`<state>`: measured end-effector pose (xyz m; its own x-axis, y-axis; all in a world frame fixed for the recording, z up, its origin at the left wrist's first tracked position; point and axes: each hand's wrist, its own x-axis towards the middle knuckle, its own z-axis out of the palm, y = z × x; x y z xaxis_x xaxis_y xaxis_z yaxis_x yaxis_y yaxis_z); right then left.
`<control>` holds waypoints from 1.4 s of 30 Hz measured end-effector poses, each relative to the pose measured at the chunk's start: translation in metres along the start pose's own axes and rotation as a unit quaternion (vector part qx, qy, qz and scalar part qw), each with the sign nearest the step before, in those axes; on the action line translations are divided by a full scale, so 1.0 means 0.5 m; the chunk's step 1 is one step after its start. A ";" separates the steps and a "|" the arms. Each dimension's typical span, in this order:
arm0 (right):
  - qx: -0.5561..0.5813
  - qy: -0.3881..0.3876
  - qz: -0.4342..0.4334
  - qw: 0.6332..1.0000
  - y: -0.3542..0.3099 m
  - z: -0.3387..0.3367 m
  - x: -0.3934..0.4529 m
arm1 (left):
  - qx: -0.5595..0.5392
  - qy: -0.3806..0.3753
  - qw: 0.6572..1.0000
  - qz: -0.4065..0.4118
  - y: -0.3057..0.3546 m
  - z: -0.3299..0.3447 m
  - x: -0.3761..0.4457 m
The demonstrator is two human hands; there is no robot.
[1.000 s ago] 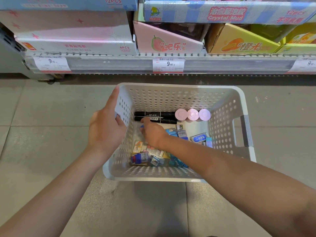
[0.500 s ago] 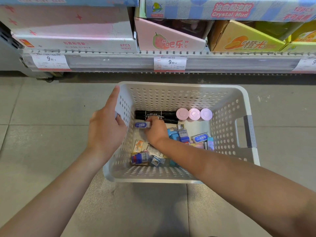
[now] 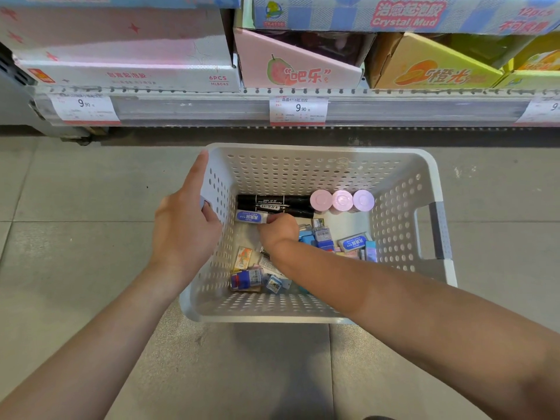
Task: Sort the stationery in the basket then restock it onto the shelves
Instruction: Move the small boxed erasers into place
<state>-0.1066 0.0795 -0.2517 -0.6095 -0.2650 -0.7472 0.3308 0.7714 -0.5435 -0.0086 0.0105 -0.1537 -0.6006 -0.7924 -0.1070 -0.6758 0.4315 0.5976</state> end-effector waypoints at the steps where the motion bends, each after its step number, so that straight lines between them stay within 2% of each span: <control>1: 0.015 -0.009 0.002 1.000 0.000 -0.004 -0.003 | 0.004 0.001 1.000 -0.003 0.001 0.000 0.000; 3: 0.025 -0.037 -0.009 0.999 0.000 -0.021 -0.012 | 0.007 -0.001 1.000 -0.006 0.003 -0.002 -0.001; 5: -0.013 -0.059 -0.055 0.997 0.001 -0.047 -0.024 | 0.005 -0.005 1.000 -0.005 0.004 -0.002 -0.001; 7: -0.091 -0.077 -0.140 0.983 0.000 -0.089 -0.043 | 0.001 -0.008 1.000 -0.004 0.002 -0.001 -0.001; 8: -0.183 -0.083 -0.195 0.960 -0.003 -0.117 -0.055 | -0.001 -0.010 1.000 -0.003 0.001 -0.001 -0.001; 9: -0.318 -0.072 -0.248 0.912 -0.005 -0.144 -0.063 | 0.000 -0.012 1.000 -0.002 0.000 -0.001 -0.001; 11: -0.581 -0.028 -0.313 0.751 -0.007 -0.193 -0.071 | -0.002 -0.014 1.000 -0.002 0.001 -0.001 -0.002; 12: -0.666 -0.018 -0.315 0.676 -0.005 -0.213 -0.071 | -0.002 -0.015 1.000 -0.002 0.002 -0.002 -0.002; 13: -0.723 -0.016 -0.305 0.619 0.002 -0.226 -0.065 | -0.001 -0.014 1.000 -0.002 0.004 -0.002 -0.003; 14: -0.760 -0.017 -0.289 0.582 0.013 -0.236 -0.056 | 0.001 -0.014 1.000 -0.003 0.007 -0.004 -0.003; 15: -0.779 -0.017 -0.269 0.566 0.026 -0.240 -0.044 | 0.003 -0.012 1.000 -0.005 0.008 -0.004 -0.004; 19: -0.778 -0.022 -0.230 0.584 0.057 -0.243 -0.013 | 0.000 -0.006 1.000 -0.007 0.013 -0.005 -0.008; 24: -0.799 -0.020 -0.235 0.554 0.050 -0.237 -0.022 | 0.008 0.004 1.000 0.005 0.015 -0.007 -0.008; 26: -0.793 -0.008 -0.241 0.560 0.036 -0.238 -0.038 | 0.009 0.004 1.000 0.003 0.014 -0.007 -0.007; 27: -0.781 -0.006 -0.249 0.572 0.028 -0.239 -0.049 | 0.011 0.004 1.000 0.000 0.013 -0.007 -0.006; 29: -0.732 -0.014 -0.278 0.623 0.010 -0.235 -0.069 | 0.013 0.004 1.000 -0.001 0.013 -0.006 -0.005; 33: -0.515 -0.123 -0.313 0.788 -0.021 -0.193 -0.077 | 0.001 0.002 1.000 -0.005 0.013 -0.005 -0.006; 35: -0.434 -0.145 -0.309 0.834 -0.021 -0.156 -0.058 | 0.002 0.004 1.000 -0.004 0.015 -0.006 -0.008; 38: -0.395 -0.115 -0.304 0.859 -0.012 -0.100 -0.035 | 0.005 0.004 1.000 -0.010 0.014 -0.006 -0.008; 42: -0.417 -0.058 -0.310 0.853 0.002 -0.055 -0.017 | -0.001 0.005 1.000 0.002 0.009 -0.005 -0.007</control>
<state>-0.1210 0.0982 -0.2354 -0.3896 -0.7889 -0.4752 -0.6850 0.5931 -0.4230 -0.0084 0.0143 -0.1485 -0.5985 -0.7952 -0.0966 -0.6730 0.4338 0.5991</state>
